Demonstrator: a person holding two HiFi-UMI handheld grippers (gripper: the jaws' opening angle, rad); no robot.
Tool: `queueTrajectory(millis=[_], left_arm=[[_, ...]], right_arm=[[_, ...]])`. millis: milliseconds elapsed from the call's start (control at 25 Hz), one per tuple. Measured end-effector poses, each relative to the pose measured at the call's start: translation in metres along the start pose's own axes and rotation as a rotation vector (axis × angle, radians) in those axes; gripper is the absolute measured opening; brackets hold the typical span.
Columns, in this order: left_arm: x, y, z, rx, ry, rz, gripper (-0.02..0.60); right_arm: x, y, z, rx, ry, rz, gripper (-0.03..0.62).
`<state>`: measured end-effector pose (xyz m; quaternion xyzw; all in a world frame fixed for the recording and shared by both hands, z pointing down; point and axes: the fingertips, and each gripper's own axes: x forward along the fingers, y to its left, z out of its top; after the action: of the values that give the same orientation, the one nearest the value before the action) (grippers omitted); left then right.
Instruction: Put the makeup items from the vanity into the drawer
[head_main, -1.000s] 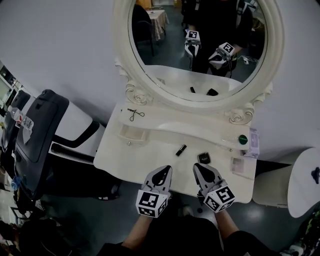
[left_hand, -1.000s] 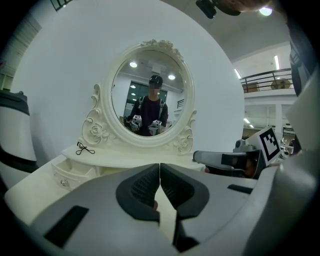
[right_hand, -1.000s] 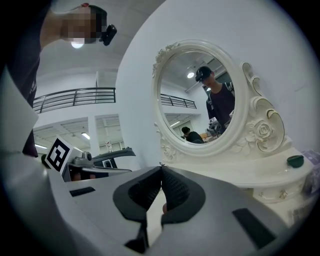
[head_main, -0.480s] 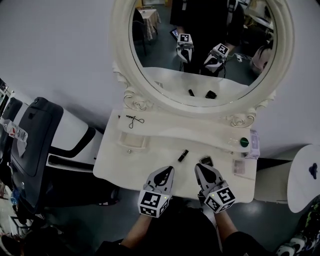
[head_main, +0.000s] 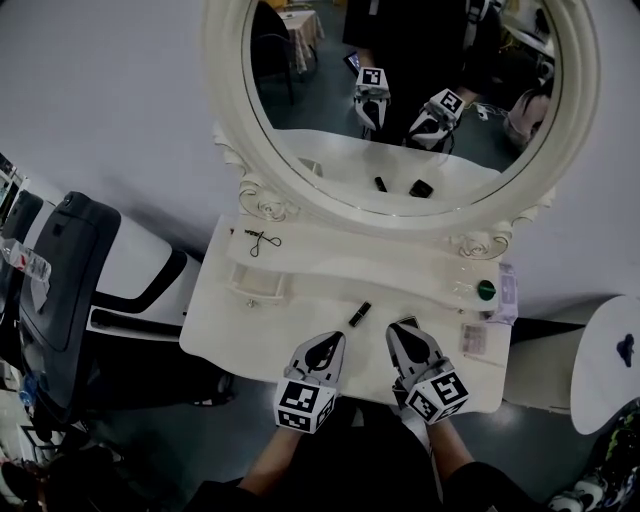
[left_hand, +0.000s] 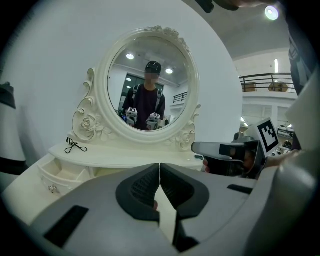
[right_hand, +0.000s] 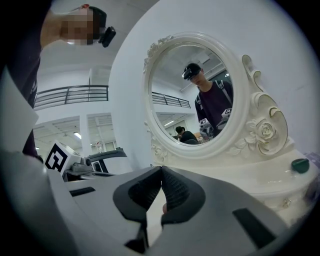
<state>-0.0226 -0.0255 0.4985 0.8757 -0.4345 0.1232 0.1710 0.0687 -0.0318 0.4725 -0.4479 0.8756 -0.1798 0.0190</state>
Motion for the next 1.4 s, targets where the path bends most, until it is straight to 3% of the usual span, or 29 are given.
queueTrajectory(millis=[280, 760, 1080, 1400], left_arm=[[0.022, 0.007, -0.011, 0.011, 0.040, 0.029, 0.017], [0.079, 0.024, -0.068, 0.049, 0.197, 0.028, 0.020], [0.111, 0.029, -0.108, 0.080, 0.324, 0.006, 0.132], [0.135, 0.032, -0.135, 0.120, 0.445, -0.001, 0.143]], right_arm=[[0.009, -0.017, -0.005, 0.023, 0.016, 0.021, 0.025], [0.019, -0.046, -0.028, 0.087, 0.053, -0.006, 0.025], [0.021, -0.061, -0.048, 0.129, 0.065, -0.020, 0.025], [0.019, -0.077, -0.062, 0.154, 0.081, -0.040, 0.025]])
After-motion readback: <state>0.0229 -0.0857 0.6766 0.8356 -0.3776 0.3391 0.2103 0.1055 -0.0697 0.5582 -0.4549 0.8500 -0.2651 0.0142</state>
